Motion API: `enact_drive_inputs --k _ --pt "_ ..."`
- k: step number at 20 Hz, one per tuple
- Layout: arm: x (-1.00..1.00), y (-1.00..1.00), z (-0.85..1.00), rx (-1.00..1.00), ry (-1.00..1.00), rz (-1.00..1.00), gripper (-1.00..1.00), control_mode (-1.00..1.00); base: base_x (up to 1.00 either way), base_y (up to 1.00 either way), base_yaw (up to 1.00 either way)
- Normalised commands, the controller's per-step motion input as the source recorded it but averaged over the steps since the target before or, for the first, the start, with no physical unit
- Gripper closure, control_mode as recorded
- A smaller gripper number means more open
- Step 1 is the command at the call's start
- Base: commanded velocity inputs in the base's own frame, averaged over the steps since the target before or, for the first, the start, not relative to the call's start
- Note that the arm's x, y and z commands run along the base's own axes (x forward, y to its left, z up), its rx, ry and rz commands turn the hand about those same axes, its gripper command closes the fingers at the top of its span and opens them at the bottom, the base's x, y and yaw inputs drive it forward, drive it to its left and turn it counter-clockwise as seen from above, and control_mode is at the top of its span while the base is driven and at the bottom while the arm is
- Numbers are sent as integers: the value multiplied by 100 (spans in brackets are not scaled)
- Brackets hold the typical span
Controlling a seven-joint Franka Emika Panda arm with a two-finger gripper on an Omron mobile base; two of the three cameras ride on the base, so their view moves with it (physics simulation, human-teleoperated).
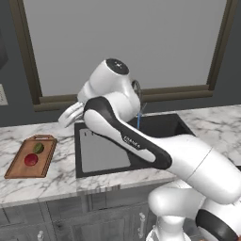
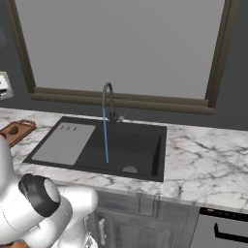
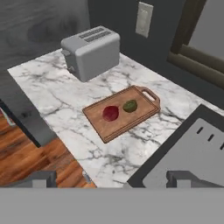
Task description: Pick the pear, kiwi from the sink and place them on the cutting board to airdry. Then turn off the sink faucet.
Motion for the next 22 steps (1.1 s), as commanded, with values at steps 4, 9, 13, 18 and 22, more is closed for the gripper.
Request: enact_drive_inputs --k 4,9,13,18,22 --pt "-57 -54 58 0 24 -17 -100 -100 0 0 0" --pt "-66 -80 25 -1 -2 -16 -100 -100 0 0 0" --pt "-59 -94 12 0 -36 -9 -100 -100 0 0 0" --pt "-43 -89 23 0 -44 0 -100 -100 0 0 0" --pt "-35 -98 42 0 -28 -1 -100 -100 0 0 0"
